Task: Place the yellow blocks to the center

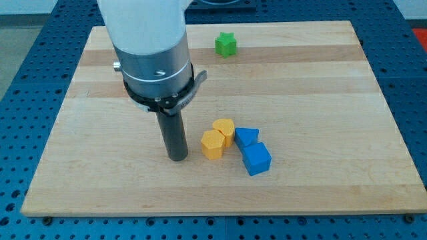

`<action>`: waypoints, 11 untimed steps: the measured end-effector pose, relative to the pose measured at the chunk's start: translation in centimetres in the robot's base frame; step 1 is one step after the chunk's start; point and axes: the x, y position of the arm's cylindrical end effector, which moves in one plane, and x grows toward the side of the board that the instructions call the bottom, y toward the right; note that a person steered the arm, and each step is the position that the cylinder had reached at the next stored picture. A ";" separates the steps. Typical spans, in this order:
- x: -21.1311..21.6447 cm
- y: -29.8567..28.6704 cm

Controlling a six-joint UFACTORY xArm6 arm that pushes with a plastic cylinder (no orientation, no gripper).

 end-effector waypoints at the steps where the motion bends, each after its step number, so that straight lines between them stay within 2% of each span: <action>1: -0.3 1.2; 2: -5.0 2.3; 3: -6.3 2.1; 4: -1.1 1.4; 5: 1.7 3.4; 6: 0.7 6.5; 8: -8.9 7.2; 9: -9.3 8.0; 10: -7.5 6.9; 11: -9.2 0.7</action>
